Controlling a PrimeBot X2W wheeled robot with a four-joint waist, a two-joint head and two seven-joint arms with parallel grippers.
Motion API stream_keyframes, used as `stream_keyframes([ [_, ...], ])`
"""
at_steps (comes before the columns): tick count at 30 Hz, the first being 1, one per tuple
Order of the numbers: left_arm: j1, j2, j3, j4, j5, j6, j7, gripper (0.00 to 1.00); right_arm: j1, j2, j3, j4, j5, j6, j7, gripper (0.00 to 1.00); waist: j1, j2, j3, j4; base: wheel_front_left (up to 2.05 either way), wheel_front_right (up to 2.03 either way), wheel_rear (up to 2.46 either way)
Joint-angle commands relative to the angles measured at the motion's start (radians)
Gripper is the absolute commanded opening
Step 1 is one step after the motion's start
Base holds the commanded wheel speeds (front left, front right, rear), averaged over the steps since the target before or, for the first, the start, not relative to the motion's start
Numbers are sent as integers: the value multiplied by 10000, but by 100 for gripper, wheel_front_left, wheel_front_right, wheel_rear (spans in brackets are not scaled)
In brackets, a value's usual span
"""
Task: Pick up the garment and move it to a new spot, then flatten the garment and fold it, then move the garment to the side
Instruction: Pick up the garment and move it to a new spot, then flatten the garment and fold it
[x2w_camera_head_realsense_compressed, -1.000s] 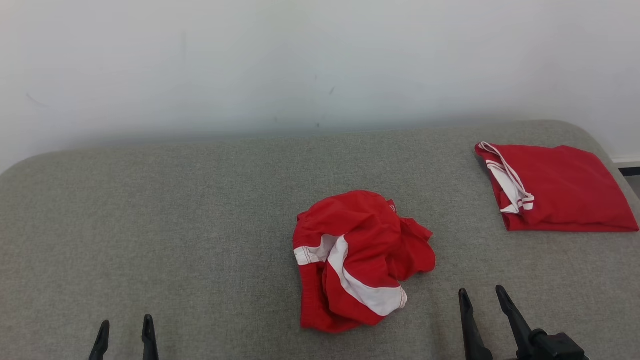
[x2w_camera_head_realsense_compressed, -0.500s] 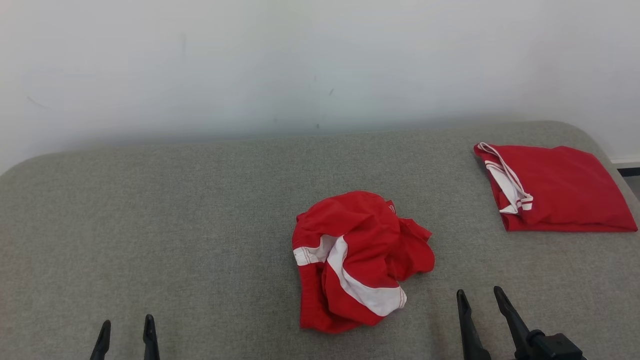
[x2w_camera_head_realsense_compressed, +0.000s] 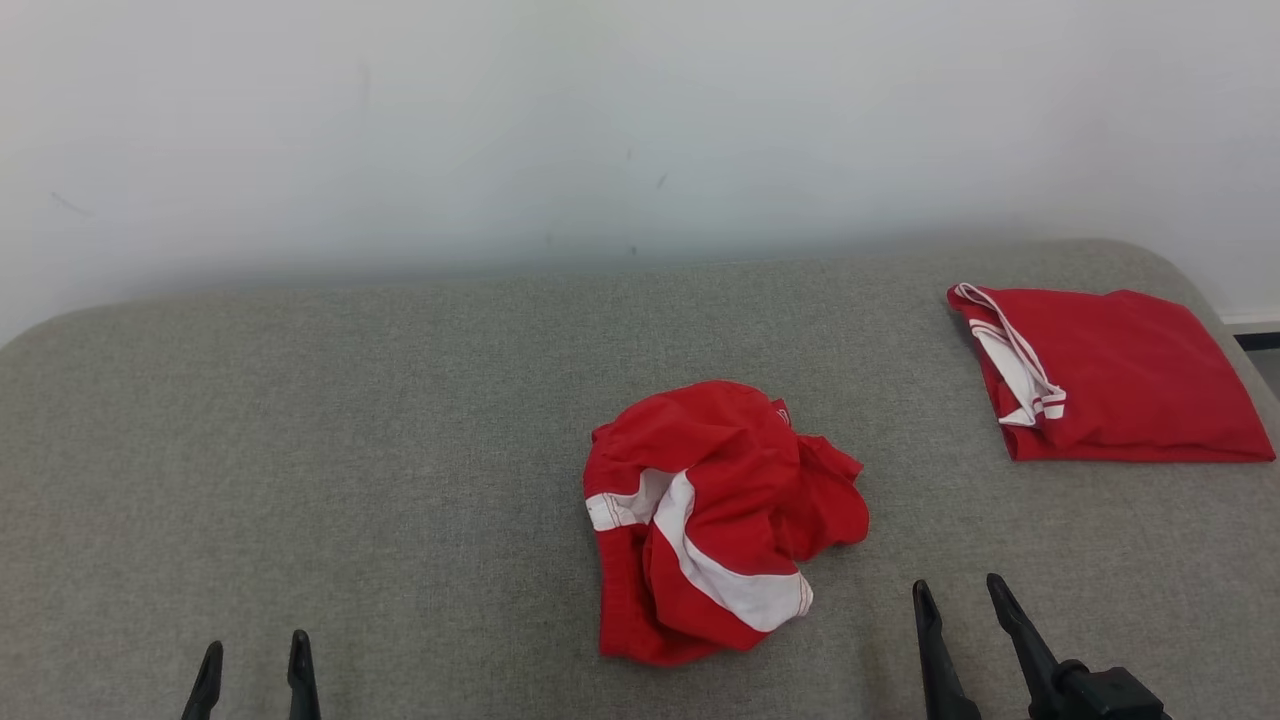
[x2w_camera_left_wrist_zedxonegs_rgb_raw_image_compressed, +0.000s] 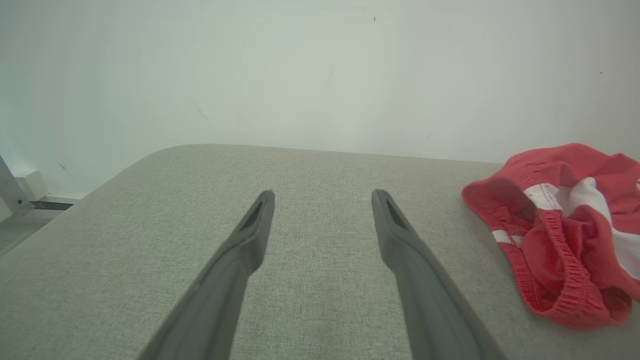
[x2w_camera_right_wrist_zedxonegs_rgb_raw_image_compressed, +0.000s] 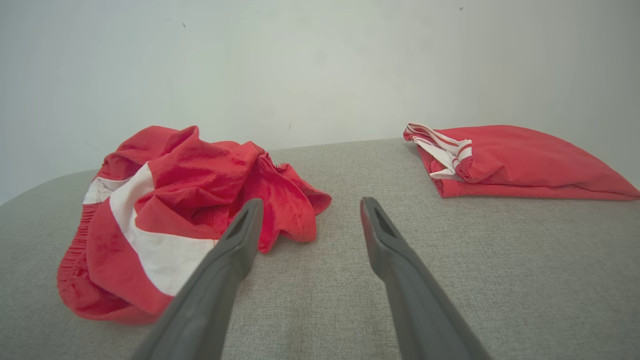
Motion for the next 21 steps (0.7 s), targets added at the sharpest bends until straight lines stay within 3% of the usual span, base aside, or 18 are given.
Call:
stream_keyframes([
  [1, 85, -20, -11, 16, 106, -14, -34, 100, 79, 6, 2, -5, -8, -18, 2, 100, 0, 0, 3, 12, 0, 0, 0],
  [21, -26, -20, 5, 105, 212, -14, -34, 100, 71, 5, 36, -16, 73, -18, 2, 100, 0, 0, 10, 29, 0, 0, 0],
])
